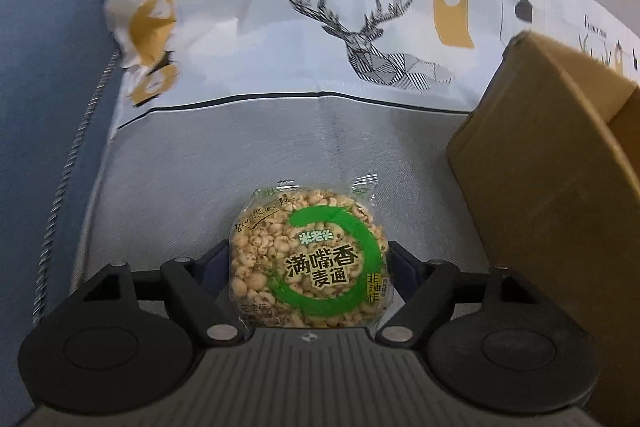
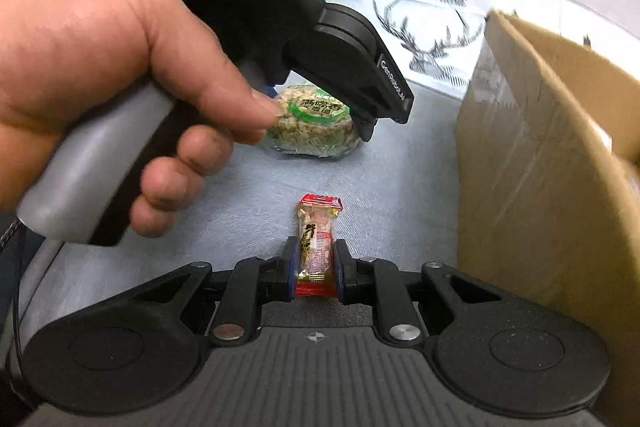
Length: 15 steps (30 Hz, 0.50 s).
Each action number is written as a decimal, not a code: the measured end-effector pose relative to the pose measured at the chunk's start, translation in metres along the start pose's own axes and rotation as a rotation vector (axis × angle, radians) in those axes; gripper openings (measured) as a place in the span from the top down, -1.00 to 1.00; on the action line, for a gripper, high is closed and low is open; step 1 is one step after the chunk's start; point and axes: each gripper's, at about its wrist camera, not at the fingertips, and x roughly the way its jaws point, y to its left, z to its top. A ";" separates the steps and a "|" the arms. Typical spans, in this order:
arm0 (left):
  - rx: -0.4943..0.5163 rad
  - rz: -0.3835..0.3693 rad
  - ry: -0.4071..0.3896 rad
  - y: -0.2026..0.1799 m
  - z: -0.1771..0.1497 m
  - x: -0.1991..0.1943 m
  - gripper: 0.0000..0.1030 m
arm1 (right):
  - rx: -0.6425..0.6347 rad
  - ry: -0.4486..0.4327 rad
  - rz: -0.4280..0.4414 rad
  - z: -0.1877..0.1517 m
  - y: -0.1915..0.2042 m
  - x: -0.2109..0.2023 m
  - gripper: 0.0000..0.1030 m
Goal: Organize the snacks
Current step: 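Grasp the green-labelled grain cake with left tool while right tool grasps red candy, then lift the grain cake with left tool while right tool lifts the red candy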
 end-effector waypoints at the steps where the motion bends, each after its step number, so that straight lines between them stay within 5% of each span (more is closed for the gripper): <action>1: -0.011 0.002 -0.003 0.003 -0.003 -0.008 -0.63 | -0.011 -0.001 0.003 -0.001 0.001 -0.003 0.65; 6: -0.071 0.017 0.020 0.016 -0.028 -0.048 -0.63 | -0.048 0.015 0.032 -0.008 0.005 -0.021 0.65; 15: -0.147 0.022 0.186 0.027 -0.080 -0.078 -0.63 | -0.014 0.069 0.091 -0.024 0.011 -0.052 0.65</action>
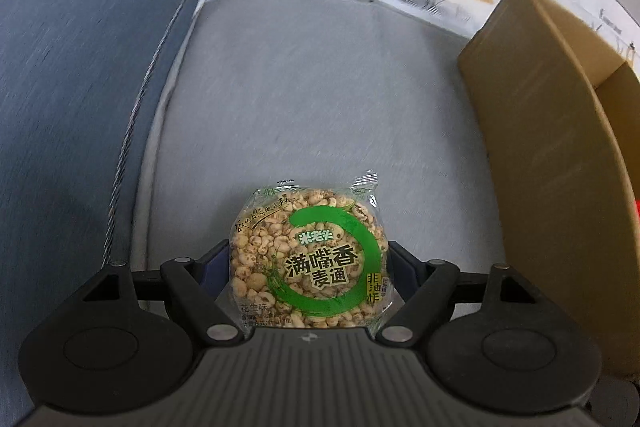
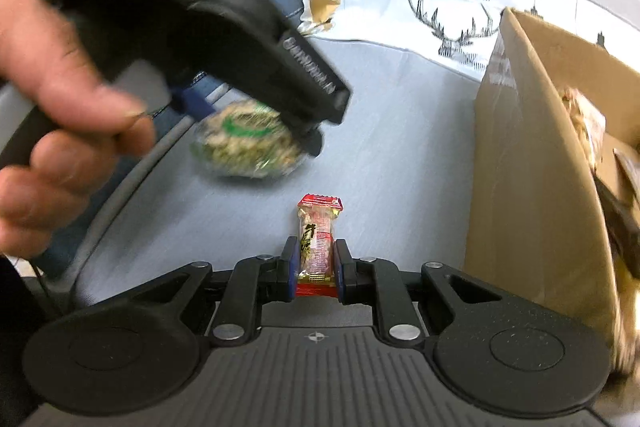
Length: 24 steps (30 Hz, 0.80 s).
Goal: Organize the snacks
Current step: 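Lift the grain cake with left tool while right tool lifts the red candy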
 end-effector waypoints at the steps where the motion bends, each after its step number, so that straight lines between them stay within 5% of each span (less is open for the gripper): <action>1: -0.009 -0.002 0.003 0.002 -0.003 -0.001 -0.63 | 0.009 0.009 -0.003 -0.002 0.000 0.000 0.65; 6: 0.021 -0.001 0.036 -0.003 -0.009 0.003 -0.63 | 0.043 0.075 -0.022 -0.009 0.001 0.011 0.63; 24: 0.143 0.059 0.109 -0.025 -0.013 0.027 -0.73 | 0.052 0.076 0.001 -0.014 -0.005 0.012 0.59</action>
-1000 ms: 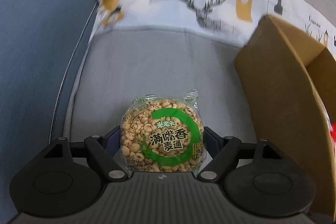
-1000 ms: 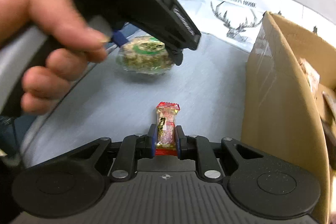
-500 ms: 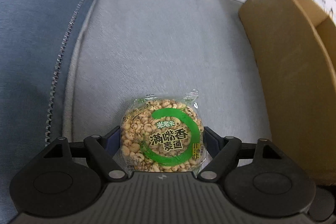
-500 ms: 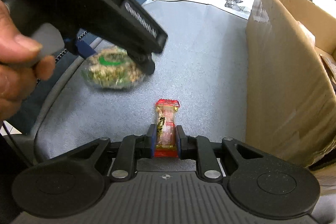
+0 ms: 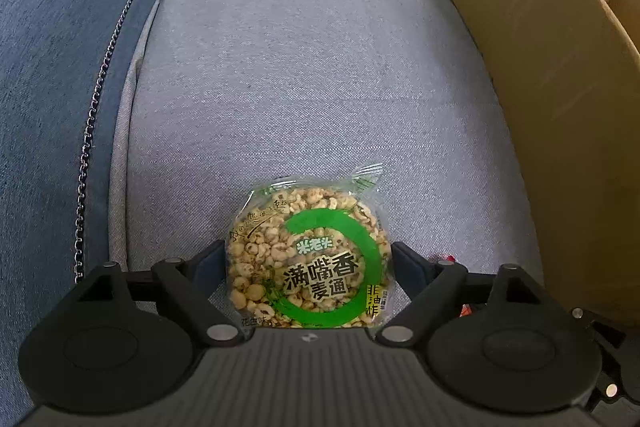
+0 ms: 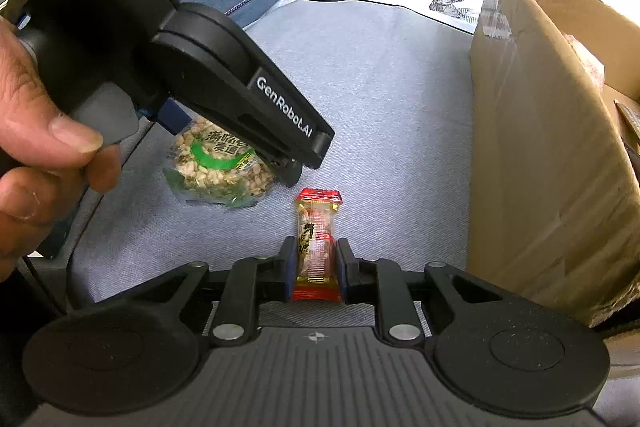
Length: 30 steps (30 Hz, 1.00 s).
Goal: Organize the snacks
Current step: 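Lift the grain cake with left tool while right tool lifts the red candy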
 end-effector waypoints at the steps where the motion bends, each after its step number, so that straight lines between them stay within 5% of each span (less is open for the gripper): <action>1: -0.001 -0.001 0.000 0.000 0.000 0.000 -0.73 | 0.001 -0.001 0.000 0.000 0.000 0.000 0.59; 15: -0.009 0.015 -0.033 0.000 -0.001 -0.008 -0.63 | -0.008 -0.104 -0.022 0.001 0.004 -0.017 0.65; 30: -0.087 -0.021 -0.314 0.003 0.004 -0.064 -0.63 | -0.027 -0.338 -0.078 0.019 -0.007 -0.085 0.66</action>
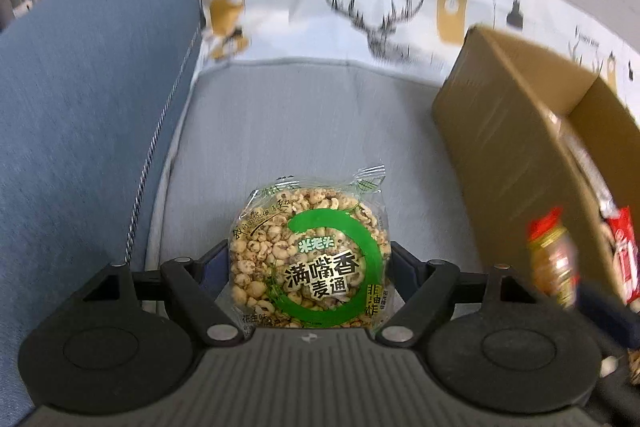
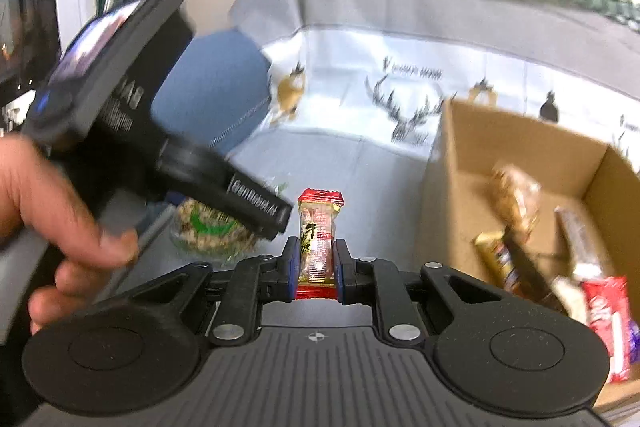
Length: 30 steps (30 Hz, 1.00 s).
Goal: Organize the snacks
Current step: 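Lift the grain cake with left tool while right tool lifts the red candy, then carry the grain cake with left tool while right tool carries red candy over box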
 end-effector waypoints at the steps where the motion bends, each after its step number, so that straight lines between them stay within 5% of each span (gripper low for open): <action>1: -0.006 -0.001 -0.018 -0.001 0.001 -0.003 -0.63 | 0.010 -0.015 -0.004 0.005 -0.004 -0.005 0.66; 9: -0.002 0.003 -0.155 -0.012 0.010 -0.023 -0.63 | 0.059 -0.186 -0.030 0.061 -0.058 -0.042 0.66; 16: 0.043 -0.012 -0.228 -0.028 0.015 -0.030 -0.63 | 0.018 -0.322 -0.177 0.085 -0.149 -0.074 0.66; 20: 0.033 -0.026 -0.232 -0.035 0.019 -0.027 -0.63 | 0.095 -0.304 -0.304 0.060 -0.193 -0.071 0.66; 22: 0.029 -0.037 -0.236 -0.039 0.022 -0.025 -0.63 | 0.160 -0.250 -0.311 0.050 -0.203 -0.062 0.66; 30: 0.007 -0.095 -0.263 -0.058 0.032 -0.023 -0.63 | 0.188 -0.259 -0.310 0.046 -0.219 -0.062 0.66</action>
